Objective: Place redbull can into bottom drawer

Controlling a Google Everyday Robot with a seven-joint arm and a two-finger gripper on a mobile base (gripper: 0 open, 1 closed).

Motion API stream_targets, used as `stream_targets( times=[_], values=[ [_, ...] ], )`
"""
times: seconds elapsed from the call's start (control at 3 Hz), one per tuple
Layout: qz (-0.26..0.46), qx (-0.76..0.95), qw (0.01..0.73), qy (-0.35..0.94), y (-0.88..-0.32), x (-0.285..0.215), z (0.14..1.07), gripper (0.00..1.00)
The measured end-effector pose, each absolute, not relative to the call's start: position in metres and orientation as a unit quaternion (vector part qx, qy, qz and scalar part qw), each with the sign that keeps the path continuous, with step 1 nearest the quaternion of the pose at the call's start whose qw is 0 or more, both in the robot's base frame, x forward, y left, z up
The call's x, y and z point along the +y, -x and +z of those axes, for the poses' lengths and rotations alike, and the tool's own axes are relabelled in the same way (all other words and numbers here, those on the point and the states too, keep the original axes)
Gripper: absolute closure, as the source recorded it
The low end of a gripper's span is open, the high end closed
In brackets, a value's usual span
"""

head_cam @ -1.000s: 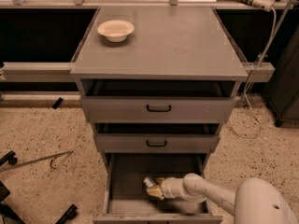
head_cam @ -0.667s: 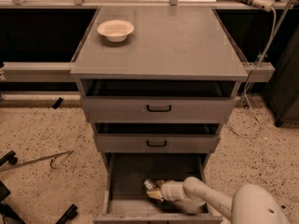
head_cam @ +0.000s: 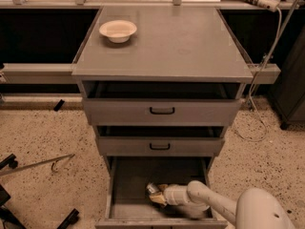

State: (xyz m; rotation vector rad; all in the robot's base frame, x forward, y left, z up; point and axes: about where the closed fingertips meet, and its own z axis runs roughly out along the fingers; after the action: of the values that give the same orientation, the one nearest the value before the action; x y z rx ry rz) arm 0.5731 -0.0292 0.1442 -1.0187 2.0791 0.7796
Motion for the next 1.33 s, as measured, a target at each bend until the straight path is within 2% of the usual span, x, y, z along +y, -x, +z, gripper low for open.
stream_targets(
  times=[1.0, 1.33],
  values=[
    [0.300, 0.800, 0.342, 0.392, -0.5731, -0.0291, 0.1442, 0.11],
    [0.300, 0.800, 0.342, 0.392, -0.5731, -0.0290, 0.1442, 0.00]
  ],
)
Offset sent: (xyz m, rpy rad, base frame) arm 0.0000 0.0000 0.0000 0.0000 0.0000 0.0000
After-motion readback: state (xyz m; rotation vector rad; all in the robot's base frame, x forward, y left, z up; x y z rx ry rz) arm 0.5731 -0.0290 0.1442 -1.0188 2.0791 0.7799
